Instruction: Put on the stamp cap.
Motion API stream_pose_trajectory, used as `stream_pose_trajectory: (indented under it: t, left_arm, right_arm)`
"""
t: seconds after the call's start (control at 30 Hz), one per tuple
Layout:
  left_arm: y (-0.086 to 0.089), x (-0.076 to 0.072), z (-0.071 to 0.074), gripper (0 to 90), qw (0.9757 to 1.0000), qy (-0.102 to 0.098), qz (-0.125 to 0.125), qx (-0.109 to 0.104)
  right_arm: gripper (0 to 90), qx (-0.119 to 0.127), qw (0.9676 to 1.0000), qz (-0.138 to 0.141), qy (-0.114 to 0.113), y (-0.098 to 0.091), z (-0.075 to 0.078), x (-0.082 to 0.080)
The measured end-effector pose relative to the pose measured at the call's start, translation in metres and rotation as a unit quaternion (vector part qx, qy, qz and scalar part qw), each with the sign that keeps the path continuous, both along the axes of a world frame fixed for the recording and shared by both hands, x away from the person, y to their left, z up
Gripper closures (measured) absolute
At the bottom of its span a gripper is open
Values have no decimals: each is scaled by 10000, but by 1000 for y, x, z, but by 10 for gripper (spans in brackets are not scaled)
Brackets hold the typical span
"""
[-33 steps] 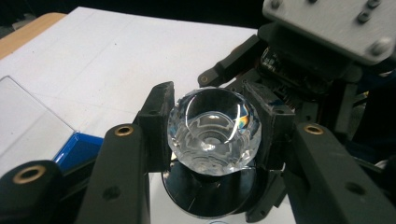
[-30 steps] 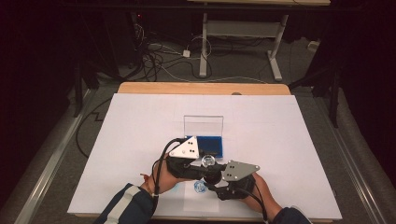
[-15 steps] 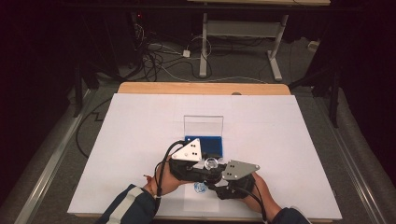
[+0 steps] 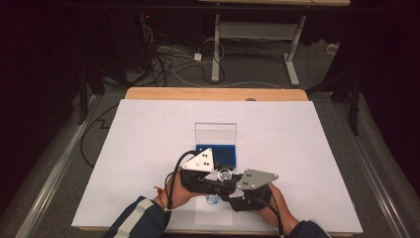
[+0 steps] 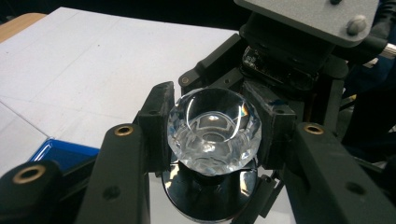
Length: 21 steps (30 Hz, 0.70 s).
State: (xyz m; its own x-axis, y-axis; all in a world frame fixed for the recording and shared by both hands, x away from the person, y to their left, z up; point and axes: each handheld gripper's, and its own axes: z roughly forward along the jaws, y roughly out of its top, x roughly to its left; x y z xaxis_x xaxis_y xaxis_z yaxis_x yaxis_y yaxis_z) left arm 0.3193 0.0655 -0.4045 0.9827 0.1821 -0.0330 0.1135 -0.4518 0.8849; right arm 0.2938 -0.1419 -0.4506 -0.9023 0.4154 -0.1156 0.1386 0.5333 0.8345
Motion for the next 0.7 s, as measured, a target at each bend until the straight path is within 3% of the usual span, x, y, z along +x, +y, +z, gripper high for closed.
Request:
stream_pose_trajectory:
  t: [0.33, 0.5, 0.7]
  left_arm:
    - [-2, -3, -2, 538, 10000, -79, -10, -7]
    - [0, -4, -3, 538, 9999, -70, -14, -112]
    - [0, -3, -4, 538, 9998, 33, -63, -174]
  right_arm:
    - [387, 91, 9998, 12, 152, 0, -1, -1]
    - [387, 182, 9997, -6, 142, -1, -1, -2]
    - [387, 98, 9999, 2, 70, 0, 0, -3]
